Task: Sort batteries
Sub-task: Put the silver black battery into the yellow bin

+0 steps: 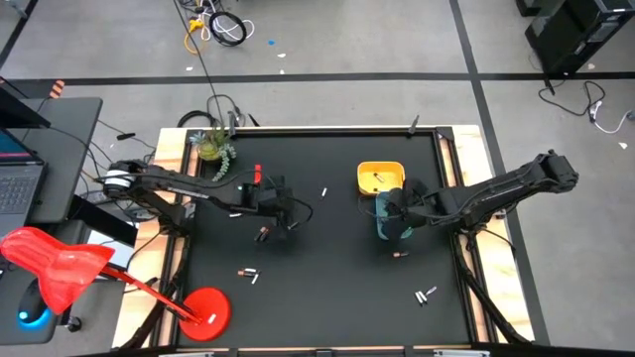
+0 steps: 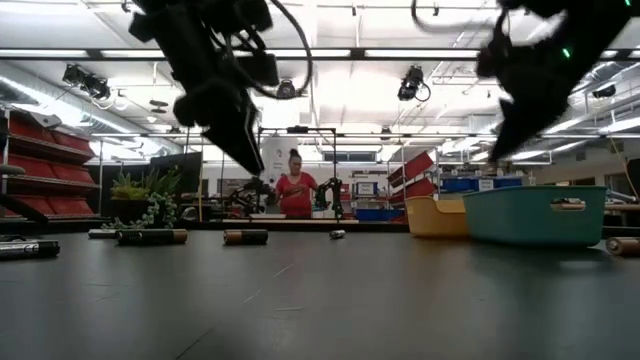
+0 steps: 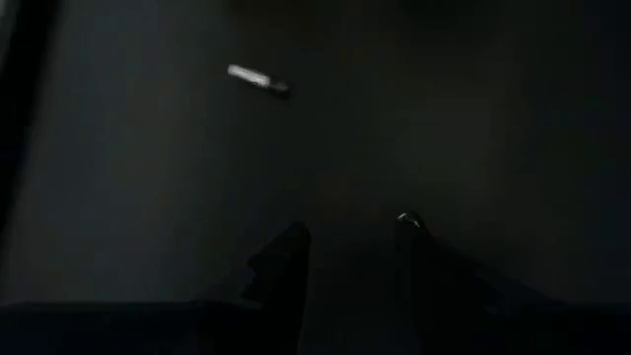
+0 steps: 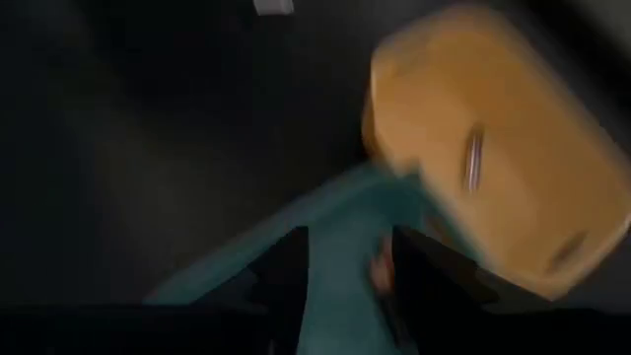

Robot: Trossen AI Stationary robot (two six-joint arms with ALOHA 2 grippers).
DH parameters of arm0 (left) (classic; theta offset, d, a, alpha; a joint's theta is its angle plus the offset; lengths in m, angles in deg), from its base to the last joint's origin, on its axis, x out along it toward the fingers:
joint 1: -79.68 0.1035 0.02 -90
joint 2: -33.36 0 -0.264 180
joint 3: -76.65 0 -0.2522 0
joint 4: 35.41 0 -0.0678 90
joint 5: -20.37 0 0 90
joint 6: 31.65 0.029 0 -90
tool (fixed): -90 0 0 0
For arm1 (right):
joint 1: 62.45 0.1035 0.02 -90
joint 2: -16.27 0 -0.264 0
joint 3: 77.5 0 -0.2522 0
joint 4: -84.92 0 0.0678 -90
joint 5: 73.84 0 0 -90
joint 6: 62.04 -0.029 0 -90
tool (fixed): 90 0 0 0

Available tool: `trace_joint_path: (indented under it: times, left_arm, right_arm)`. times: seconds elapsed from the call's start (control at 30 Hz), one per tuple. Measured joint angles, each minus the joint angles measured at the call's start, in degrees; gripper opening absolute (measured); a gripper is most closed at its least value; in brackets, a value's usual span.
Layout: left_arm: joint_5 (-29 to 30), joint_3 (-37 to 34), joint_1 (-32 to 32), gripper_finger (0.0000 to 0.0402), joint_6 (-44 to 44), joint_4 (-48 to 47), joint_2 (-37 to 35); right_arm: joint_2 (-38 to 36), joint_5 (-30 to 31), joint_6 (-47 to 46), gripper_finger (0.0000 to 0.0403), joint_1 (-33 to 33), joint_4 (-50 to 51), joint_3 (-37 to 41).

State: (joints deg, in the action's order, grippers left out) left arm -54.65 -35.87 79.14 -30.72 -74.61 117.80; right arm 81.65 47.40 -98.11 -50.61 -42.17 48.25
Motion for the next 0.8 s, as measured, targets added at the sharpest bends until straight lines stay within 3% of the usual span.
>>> trace_joint_path:
  times: [0.13,0.23,0.33,0.4,0.53,0.7,0.8]
  left_arm:
    - [1.0,0.0,0.3,0.0156,-2.8,0.9,-3.0]
    - [1.5,0.0,1.0,0.0156,-3.9,7.5,-2.1]
    - [-0.3,0.2,1.4,0.0156,-6.1,11.8,0.7]
    - [-2.9,0.0,1.0,0.0156,-6.5,10.6,2.4]
    - [-2.2,0.0,-1.1,0.0156,-9.0,9.6,3.2]
    - [-0.1,-4.6,-3.0,0.0156,-11.8,17.2,3.2]
    - [0.9,-10.8,-4.1,0.0156,-14.7,26.6,3.2]
  right_arm:
    - [-0.4,3.5,16.1,0.015,-0.2,-18.3,-0.3]
    - [1.6,3.3,27.5,0.0145,-0.8,-38.8,1.8]
    - [5.5,0.3,32.6,0.0141,-1.6,-54.4,4.2]
    - [8.3,-1.8,33.1,0.014,-1.7,-59.0,5.2]
    - [14.6,-2.8,33.3,0.0139,-1.6,-63.4,6.4]
    - [21.1,-2.6,35.5,0.0139,-2.3,-72.1,6.4]
    - [23.4,-2.5,37.5,0.0139,-2.3,-76.8,6.3]
